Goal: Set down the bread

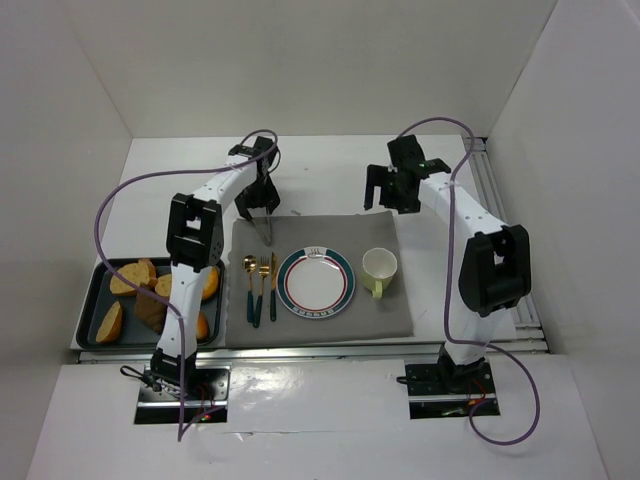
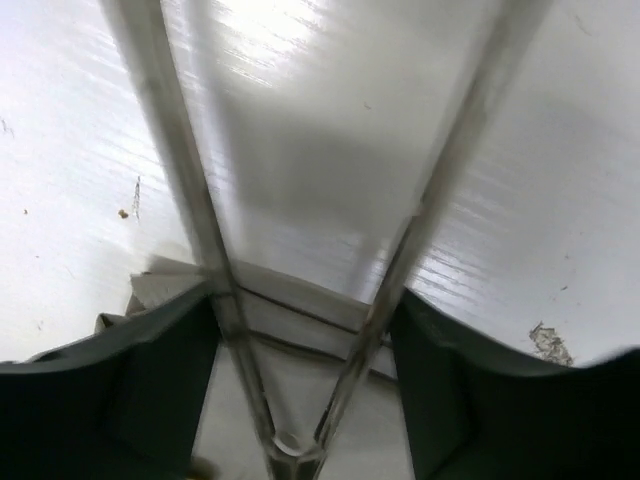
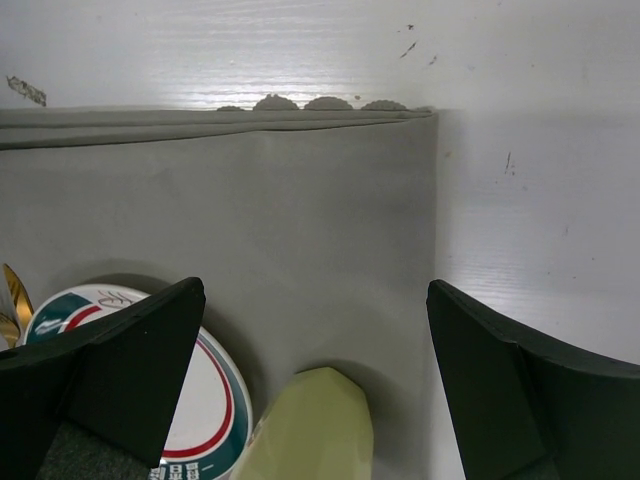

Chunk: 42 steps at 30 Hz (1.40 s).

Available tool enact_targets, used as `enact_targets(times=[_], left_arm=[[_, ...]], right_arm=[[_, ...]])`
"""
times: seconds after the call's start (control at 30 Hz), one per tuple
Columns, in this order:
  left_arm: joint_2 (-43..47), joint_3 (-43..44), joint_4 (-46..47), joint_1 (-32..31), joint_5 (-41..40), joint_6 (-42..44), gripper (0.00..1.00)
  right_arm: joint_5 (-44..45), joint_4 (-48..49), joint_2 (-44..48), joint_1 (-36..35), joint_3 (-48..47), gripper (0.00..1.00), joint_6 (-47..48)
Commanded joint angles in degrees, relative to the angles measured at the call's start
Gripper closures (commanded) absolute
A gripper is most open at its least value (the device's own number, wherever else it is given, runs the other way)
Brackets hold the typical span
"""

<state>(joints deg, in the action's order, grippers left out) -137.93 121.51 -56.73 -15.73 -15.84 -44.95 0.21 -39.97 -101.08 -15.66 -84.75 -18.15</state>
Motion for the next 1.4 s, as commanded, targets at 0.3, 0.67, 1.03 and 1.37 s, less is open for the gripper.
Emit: enact_targets(times=[0.3,0.67,1.03,1.37], left_arm=[[9.59,2.94,2.50,0.52,-1.22,2.67,0.74],[39.12,-22.52,-3.12,6.93,4.23,10.41,0.71],[56.97,-33.80,-18.58,6.94,3.53,5.23,0.42],[68.13,-42.66,-21.58,9.48,4.84,0.57,0.42]], right_arm=[[0.85,0.16,-2.72,-1.74,-4.02,0.01,0.57],[0.67,-0.46,-3.78,-2.80,-8.50,0.01,1.10],[-3.46,1.73,-4.92,-4.46,-10.26,0.01,1.10],[-4.60,2.26,-4.39,-4.99,-9.73,0.01,1.10]])
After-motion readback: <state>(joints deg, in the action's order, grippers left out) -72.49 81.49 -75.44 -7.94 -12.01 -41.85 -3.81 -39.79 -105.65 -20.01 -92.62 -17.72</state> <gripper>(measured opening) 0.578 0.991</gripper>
